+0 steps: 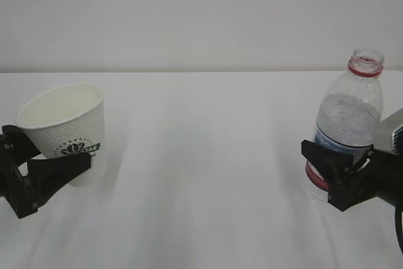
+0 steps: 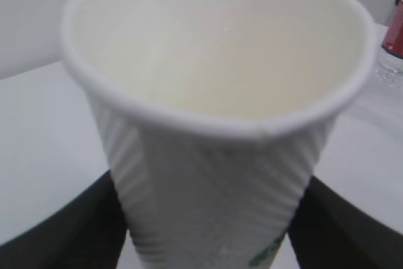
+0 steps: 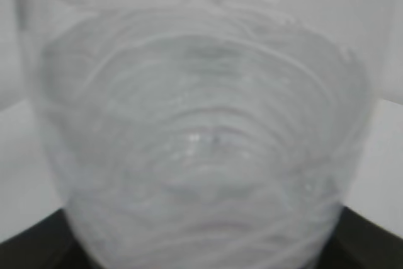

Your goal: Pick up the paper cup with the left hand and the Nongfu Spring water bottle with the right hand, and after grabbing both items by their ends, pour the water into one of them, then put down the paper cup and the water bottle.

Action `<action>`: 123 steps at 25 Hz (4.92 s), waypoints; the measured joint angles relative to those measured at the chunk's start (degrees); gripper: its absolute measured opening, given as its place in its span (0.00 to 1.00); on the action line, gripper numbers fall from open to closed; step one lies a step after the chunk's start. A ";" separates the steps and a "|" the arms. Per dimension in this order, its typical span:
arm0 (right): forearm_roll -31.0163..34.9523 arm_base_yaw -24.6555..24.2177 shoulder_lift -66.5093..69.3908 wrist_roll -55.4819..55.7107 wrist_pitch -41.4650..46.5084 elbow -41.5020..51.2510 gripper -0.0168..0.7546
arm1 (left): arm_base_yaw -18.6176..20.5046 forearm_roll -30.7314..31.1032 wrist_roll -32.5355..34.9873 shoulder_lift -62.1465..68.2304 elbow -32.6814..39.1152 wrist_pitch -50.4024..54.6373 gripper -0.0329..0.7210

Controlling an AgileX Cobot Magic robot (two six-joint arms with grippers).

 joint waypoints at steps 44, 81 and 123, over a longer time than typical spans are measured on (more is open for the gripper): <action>-2.63 0.00 0.00 0.18 -0.10 -0.58 0.68 | -30.92 -3.82 4.79 0.00 0.00 0.00 0.77; -11.33 11.43 0.00 2.26 7.16 -16.61 0.68 | -30.91 -1.74 4.86 0.00 0.00 0.00 0.76; -25.74 16.28 0.28 -6.64 19.08 -29.22 0.68 | -32.68 -0.22 7.61 0.00 -0.22 0.00 0.76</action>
